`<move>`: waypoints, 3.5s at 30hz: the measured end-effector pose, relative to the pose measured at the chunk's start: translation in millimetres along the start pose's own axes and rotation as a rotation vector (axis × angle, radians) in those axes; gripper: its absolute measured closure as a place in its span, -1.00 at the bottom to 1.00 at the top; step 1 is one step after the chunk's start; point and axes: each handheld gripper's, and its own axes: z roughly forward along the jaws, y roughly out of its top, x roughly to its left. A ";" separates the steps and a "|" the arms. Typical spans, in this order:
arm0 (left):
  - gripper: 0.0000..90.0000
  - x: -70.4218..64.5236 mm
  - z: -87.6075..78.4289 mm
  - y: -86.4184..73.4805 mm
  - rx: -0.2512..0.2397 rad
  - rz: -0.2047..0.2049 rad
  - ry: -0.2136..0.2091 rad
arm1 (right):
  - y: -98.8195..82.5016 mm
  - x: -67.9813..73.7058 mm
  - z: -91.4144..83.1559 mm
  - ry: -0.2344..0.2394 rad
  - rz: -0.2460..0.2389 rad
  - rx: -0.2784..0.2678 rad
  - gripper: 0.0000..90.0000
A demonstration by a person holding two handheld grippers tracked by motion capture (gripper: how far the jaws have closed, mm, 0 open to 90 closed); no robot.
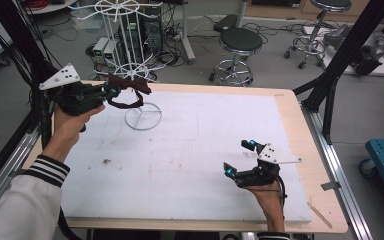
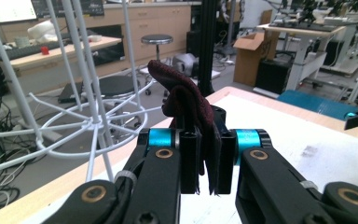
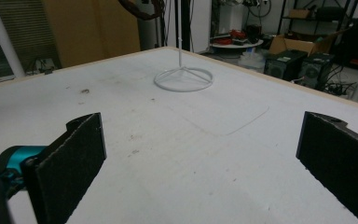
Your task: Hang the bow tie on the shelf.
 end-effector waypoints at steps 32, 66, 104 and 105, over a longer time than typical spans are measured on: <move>0.87 11.8 38.7 6.1 0.188 0.014 0.045 | -49.6 -0.2 -5.6 -0.051 0.038 -0.089 -0.99; -0.76 14.0 40.6 8.5 0.117 -0.024 0.039 | -51.9 0.7 -5.9 -0.063 0.027 -0.096 -0.99; -0.96 -36.1 -72.4 -115.5 -0.124 0.073 0.069 | -53.9 3.8 -8.4 -0.097 0.022 -0.128 -0.99; -0.96 -37.1 -72.9 -121.5 -0.125 0.067 0.068 | -53.9 3.8 -8.4 -0.097 0.022 -0.128 -0.99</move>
